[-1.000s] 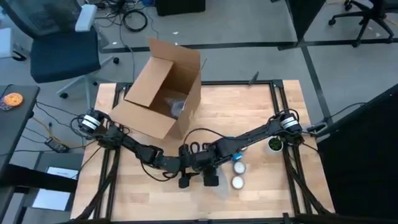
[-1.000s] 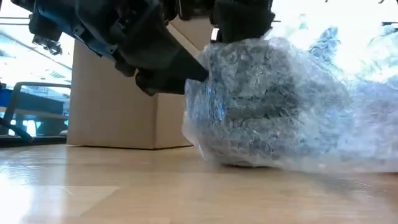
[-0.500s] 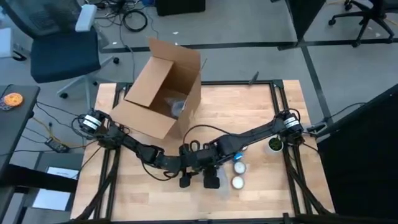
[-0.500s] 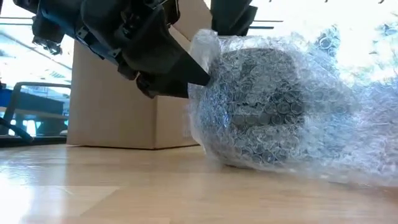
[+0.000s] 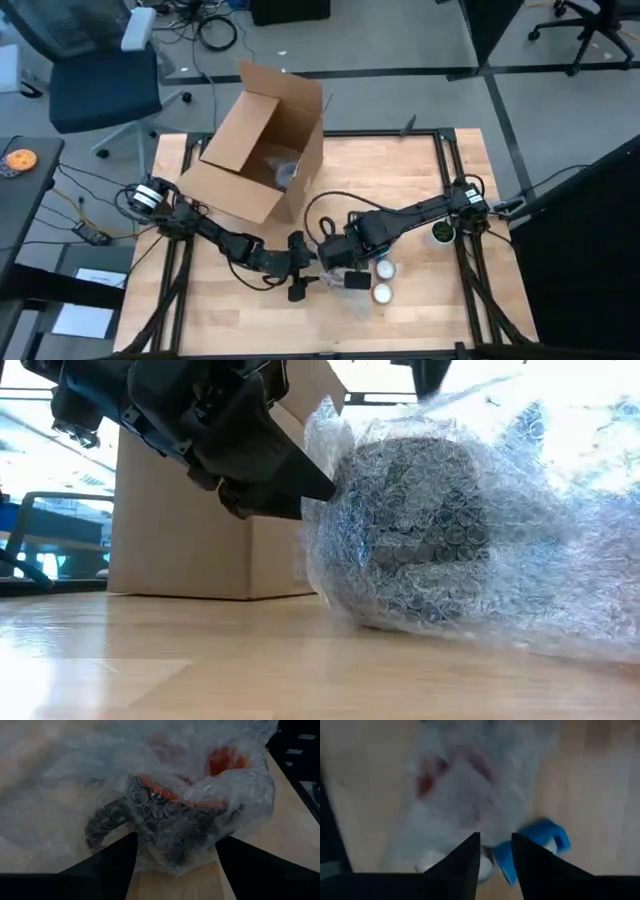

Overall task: Wrap mug
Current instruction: Wrap the mug with the bubble wrap

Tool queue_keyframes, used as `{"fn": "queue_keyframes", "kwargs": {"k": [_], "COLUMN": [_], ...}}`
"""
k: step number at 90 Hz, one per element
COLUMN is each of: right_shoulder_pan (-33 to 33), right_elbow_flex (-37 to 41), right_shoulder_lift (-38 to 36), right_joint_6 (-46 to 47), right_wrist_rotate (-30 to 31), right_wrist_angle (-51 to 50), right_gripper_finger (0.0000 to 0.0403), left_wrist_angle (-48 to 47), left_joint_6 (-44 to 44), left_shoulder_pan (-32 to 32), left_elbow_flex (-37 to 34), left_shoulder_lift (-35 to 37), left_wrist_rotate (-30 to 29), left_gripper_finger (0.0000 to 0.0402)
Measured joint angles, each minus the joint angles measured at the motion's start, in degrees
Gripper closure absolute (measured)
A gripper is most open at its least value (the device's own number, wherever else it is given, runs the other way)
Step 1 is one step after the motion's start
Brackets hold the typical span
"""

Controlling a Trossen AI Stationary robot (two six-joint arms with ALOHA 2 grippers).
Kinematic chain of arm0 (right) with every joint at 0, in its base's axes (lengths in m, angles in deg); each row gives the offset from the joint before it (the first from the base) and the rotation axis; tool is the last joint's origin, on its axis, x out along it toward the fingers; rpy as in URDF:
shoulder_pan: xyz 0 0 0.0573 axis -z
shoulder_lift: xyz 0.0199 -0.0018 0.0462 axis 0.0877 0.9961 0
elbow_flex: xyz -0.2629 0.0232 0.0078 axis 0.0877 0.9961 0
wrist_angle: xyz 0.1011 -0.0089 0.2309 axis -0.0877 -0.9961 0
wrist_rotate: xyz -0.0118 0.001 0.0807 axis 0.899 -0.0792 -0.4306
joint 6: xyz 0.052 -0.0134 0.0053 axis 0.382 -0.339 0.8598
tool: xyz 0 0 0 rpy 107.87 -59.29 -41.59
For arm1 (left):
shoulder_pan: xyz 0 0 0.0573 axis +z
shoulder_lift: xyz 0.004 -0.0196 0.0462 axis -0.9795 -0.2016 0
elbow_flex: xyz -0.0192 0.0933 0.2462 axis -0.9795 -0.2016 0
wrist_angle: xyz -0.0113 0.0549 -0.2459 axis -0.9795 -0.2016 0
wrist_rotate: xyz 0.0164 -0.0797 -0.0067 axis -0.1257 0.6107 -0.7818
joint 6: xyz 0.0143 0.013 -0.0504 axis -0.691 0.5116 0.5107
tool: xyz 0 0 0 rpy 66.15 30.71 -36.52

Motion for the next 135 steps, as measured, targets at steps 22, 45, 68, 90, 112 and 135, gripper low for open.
{"fn": "queue_keyframes", "kwargs": {"k": [22, 45, 68, 90, 112, 135], "right_shoulder_pan": [-0.1, 2.0, 2.8, 1.8, 1.1, -0.3], "right_elbow_flex": [11.4, 24.4, 27.1, 21.2, 14.6, 2.8], "right_shoulder_lift": [0.1, -0.2, -0.3, 0.3, 0.3, 0.1], "right_joint_6": [-1.4, -1.5, -1.6, -1.3, 0.0, 0.1], "right_wrist_rotate": [-7.6, -7.9, -8.3, -9.1, -10.0, -9.9], "right_wrist_angle": [17.1, 31.5, 39.6, 34.4, 25.2, 9.5], "right_gripper_finger": [0.0399, 0.0401, 0.0403, 0.0403, 0.0403, 0.0403], "left_wrist_angle": [0.0, 0.0, 0.2, 0.7, 0.1, -0.1], "left_joint_6": [0.0, -0.1, -0.5, -1.6, -1.5, -1.5], "left_shoulder_pan": [0.0, 0.1, 0.0, 0.0, 0.1, 0.1], "left_elbow_flex": [0.0, 0.0, 0.0, 0.1, 0.2, 0.2], "left_shoulder_lift": [0.0, 0.0, 0.0, 0.0, 0.0, 0.0], "left_wrist_rotate": [0.1, -0.1, -1.9, -2.1, -2.9, -2.8], "left_gripper_finger": [0.0147, 0.0147, 0.0147, 0.0147, 0.0147, 0.0147]}}
